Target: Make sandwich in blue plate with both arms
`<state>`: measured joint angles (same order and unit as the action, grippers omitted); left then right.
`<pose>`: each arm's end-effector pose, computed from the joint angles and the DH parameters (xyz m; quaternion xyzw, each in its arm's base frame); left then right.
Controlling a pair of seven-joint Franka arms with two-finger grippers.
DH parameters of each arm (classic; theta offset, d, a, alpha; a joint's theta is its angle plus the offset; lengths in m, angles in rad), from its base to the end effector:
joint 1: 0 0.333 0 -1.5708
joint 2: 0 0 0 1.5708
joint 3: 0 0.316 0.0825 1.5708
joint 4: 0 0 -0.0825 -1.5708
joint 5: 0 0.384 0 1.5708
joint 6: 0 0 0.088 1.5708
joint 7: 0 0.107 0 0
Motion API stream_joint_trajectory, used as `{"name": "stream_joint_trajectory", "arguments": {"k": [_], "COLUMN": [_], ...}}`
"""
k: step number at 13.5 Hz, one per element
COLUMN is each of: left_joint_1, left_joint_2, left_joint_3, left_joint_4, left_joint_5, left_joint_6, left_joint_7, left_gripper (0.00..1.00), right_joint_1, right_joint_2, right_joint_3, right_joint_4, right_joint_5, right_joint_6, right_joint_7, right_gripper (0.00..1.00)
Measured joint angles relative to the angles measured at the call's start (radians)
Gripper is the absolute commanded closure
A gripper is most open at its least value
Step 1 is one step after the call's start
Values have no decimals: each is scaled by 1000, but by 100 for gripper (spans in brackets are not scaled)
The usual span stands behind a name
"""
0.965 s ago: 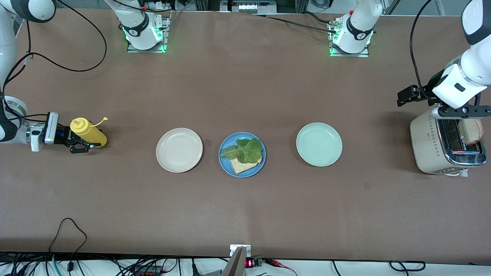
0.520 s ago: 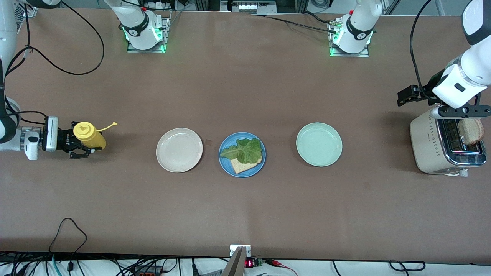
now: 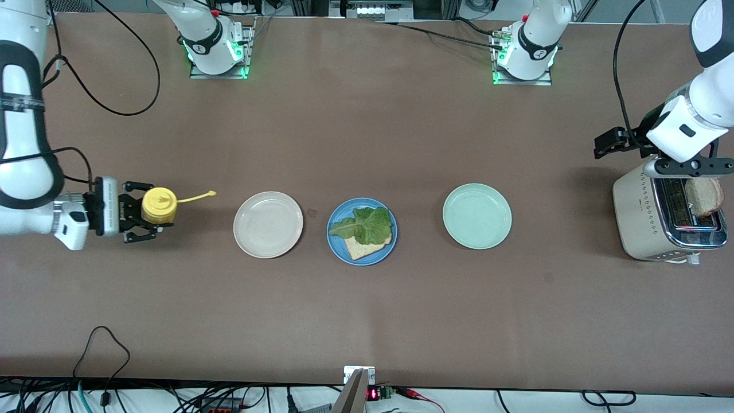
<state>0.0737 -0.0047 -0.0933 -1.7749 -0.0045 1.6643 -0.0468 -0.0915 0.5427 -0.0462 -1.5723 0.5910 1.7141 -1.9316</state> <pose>0.5498 -0.0113 0.5385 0.9985 0.0139 -0.0530 0.0002 0.6537 -0.0342 0.3125 -0.6632 -0.6747 -0.1285 0.2973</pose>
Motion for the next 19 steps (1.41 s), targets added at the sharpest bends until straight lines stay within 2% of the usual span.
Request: {"name": "stream_joint_trajectory", "arguments": {"k": [8, 13, 19], "left_joint_1": [0, 0, 1], "left_joint_2": [0, 0, 0], "left_joint_3": [0, 0, 1], "left_joint_4": [0, 0, 0], "left_joint_5": [0, 0, 0], "left_joint_6": [0, 0, 0], "left_joint_7": [10, 11, 27], "left_gripper": [0, 0, 0], "right_joint_1": [223, 378, 537], "right_joint_2": [-18, -18, -1], "right_joint_3": [1, 1, 1], "right_joint_4": [52, 71, 79], "right_joint_5": [-217, -425, -617], "right_joint_6": [97, 153, 166], "right_joint_7": [413, 626, 833], "right_gripper": [100, 100, 100]}}
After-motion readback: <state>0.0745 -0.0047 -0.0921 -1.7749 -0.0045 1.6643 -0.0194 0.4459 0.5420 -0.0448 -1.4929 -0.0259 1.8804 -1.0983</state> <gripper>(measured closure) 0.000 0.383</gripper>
